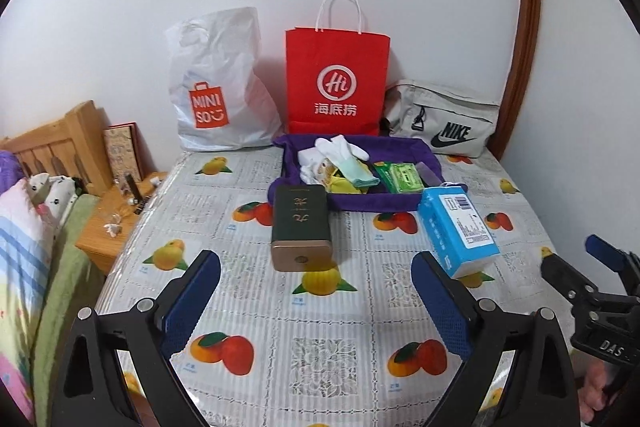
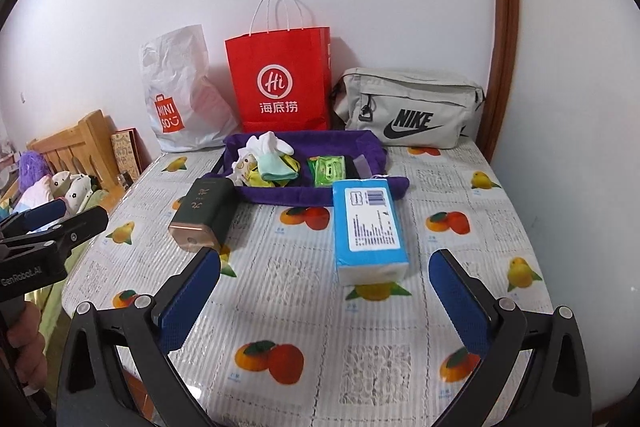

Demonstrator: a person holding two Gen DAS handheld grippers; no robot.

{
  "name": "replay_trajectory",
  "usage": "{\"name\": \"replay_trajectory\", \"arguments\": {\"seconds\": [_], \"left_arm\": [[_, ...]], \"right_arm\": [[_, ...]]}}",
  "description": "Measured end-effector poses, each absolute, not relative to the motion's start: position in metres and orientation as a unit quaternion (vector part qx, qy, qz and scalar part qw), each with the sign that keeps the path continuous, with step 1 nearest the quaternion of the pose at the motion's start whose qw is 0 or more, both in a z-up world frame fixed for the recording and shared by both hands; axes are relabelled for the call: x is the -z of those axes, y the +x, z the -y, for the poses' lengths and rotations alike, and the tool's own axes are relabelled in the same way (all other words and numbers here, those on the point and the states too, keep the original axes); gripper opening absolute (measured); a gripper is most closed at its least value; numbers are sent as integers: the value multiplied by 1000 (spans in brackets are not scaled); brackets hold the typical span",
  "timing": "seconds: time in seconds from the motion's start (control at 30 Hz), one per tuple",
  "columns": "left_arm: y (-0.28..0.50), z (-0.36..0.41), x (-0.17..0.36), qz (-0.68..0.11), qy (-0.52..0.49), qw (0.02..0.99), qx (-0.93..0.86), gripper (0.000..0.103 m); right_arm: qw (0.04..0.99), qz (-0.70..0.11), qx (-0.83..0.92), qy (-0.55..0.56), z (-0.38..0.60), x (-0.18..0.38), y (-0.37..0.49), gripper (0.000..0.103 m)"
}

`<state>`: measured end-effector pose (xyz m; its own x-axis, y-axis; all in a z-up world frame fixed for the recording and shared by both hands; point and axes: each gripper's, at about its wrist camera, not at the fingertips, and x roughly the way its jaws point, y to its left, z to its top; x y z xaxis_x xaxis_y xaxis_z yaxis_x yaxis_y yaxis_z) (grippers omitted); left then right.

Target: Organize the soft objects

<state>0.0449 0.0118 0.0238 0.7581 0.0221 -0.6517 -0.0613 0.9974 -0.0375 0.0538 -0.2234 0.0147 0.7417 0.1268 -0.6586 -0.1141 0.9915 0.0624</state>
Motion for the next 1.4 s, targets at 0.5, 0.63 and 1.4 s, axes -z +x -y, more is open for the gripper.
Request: {"name": "replay_trajectory", "arguments": {"seconds": [0.5,0.63,1.4], "left_arm": [[25,-7,-28,-340,-32,940,-11,97],[23,-7,-28,-340,-32,940,-12,97],[19,-8,-30,-339,-30,940,-12,97]], "right_arm": [[937,-346,-47,14,231,-19,32,103],[937,-345,-48,10,230,-20,30,103],[939,-340,-48,2,229,-26,24,103]]}}
